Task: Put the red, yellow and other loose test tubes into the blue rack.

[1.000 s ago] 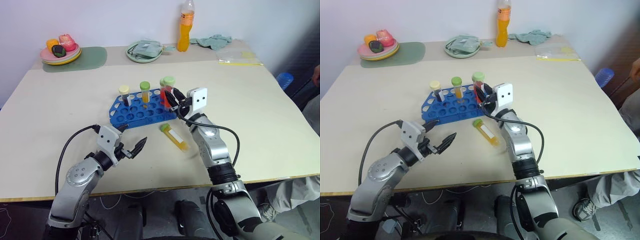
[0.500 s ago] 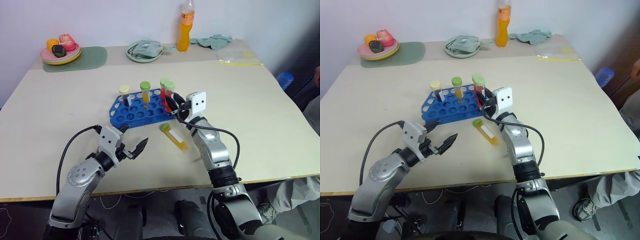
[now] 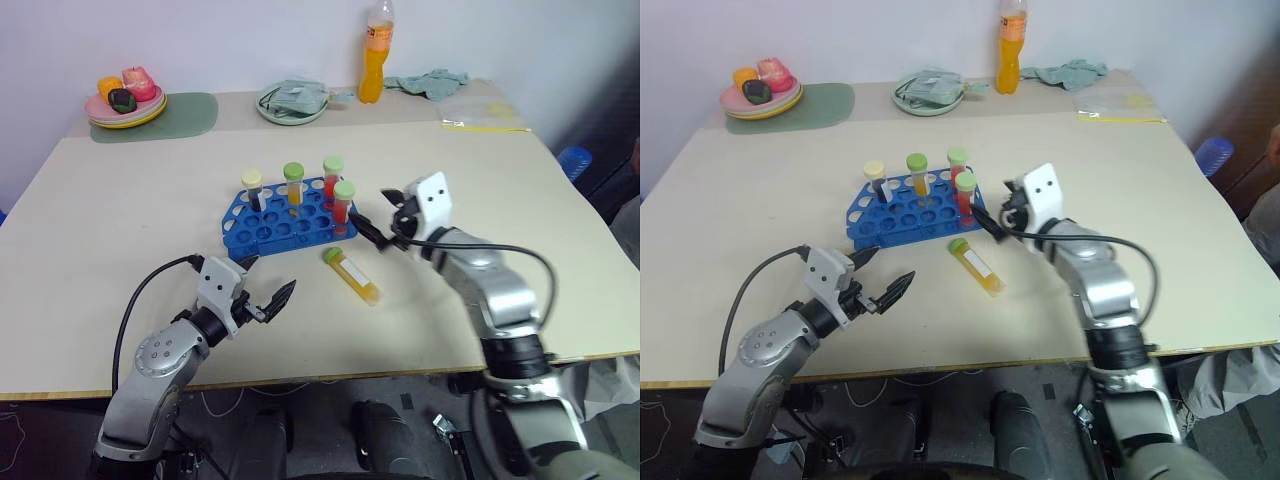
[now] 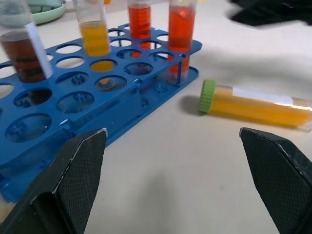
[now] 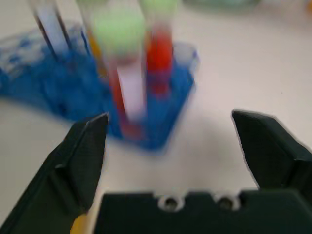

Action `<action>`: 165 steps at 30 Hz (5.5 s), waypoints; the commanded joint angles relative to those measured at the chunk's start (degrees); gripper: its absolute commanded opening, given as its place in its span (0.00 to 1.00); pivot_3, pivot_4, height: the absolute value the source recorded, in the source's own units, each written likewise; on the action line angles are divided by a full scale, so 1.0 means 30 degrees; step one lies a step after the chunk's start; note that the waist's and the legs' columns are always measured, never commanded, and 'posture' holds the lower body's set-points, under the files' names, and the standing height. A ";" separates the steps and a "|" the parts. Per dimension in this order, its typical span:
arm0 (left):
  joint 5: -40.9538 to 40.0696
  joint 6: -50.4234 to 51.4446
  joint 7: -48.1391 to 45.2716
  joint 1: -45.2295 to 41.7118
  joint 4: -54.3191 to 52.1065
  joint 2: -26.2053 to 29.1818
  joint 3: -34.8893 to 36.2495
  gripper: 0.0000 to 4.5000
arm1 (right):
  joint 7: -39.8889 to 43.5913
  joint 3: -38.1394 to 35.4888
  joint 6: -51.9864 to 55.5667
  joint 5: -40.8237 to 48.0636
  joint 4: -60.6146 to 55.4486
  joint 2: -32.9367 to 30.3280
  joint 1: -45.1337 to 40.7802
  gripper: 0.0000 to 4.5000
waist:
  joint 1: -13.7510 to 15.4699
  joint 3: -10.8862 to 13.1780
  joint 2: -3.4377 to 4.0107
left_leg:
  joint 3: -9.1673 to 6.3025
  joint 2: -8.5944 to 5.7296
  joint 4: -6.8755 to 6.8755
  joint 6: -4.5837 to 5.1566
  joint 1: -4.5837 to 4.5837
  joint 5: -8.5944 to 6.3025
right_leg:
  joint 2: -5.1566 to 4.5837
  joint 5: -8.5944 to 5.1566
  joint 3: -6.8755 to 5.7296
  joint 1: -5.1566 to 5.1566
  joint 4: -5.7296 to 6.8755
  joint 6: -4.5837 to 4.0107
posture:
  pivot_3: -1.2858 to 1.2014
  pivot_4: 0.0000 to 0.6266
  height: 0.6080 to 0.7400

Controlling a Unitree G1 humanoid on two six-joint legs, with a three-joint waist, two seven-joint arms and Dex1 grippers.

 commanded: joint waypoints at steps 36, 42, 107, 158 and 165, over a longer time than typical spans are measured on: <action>0.0164 -0.1421 -0.2013 0.2413 -0.0328 0.1279 -0.0446 1.00 | -0.6789 0.5781 1.1645 1.3864 0.3035 0.0176 -1.0313 0.15 | -0.0507 0.0021 0.0024 | -0.0008 0.0006 -0.0004 0.0082 -0.0044 -0.0045 | 0.0005 0.0015 -0.0017 -0.0029 -0.0033 0.0045 | 0.52 0.24 1.00; -0.0119 -0.1216 -0.1761 0.2894 -0.0535 0.1366 0.0260 1.00 | -0.2456 0.5062 -0.2310 0.7543 -0.0983 0.1557 -0.5162 0.15 | -0.0626 0.0007 0.0001 | 0.0012 0.0015 -0.0002 0.0115 -0.0024 -0.0066 | 0.0016 -0.0007 -0.0008 -0.0026 -0.0027 0.0083 | 0.52 0.24 1.00; -0.6747 2.3564 0.0568 -0.9120 0.0793 1.0594 0.3128 1.00 | 0.6572 0.4773 -1.0391 -0.1300 0.0982 0.3107 -0.1292 0.98 | -0.0599 0.0042 0.0012 | -0.0030 0.0002 -0.0001 0.0087 0.0014 -0.0053 | 0.0034 0.0003 -0.0018 -0.0006 0.0026 0.0065 | 0.52 0.24 1.00; 0.6803 -0.3943 1.1214 -0.7162 0.4949 -0.4330 -0.1955 0.18 | 0.1875 0.4771 -0.8338 -0.1683 0.1399 0.5641 0.0978 1.00 | 0.0056 0.0045 -0.0112 | -0.0011 -0.0125 0.0005 -0.0065 -0.0016 0.0036 | -0.0133 0.0045 -0.0028 -0.0005 0.0006 0.0116 | 0.52 0.24 1.00; 0.6889 -0.4887 1.0539 -0.7186 0.6780 -0.5059 -0.1706 0.18 | 0.1838 0.4733 -0.8199 -0.1589 0.1274 0.5700 0.0997 1.00 | 0.0055 0.0045 -0.0112 | -0.0012 -0.0125 0.0005 -0.0064 -0.0015 0.0036 | -0.0132 0.0045 -0.0030 -0.0004 0.0006 0.0117 | 0.52 0.24 1.00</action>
